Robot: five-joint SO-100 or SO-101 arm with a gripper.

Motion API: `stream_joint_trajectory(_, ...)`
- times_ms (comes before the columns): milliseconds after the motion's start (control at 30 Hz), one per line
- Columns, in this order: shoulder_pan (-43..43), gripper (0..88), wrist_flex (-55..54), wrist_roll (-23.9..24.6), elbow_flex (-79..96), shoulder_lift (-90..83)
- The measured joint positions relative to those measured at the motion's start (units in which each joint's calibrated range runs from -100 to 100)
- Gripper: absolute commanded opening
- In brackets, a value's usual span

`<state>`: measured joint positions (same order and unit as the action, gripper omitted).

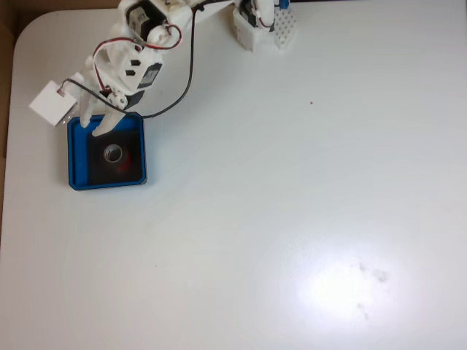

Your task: Pick the red roll and drop it in the blue box

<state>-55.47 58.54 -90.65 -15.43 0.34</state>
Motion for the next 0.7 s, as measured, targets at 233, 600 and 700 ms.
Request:
stream_joint_trajectory(233,2.3,8.5,-0.1,0.0,9.0,-11.8)
stream_joint_trajectory(600,13.4,8.5,-1.6,0.0,32.9,-36.3)
stream_joint_trajectory(700,17.6,8.5,-5.4,-0.1,41.1,-43.7)
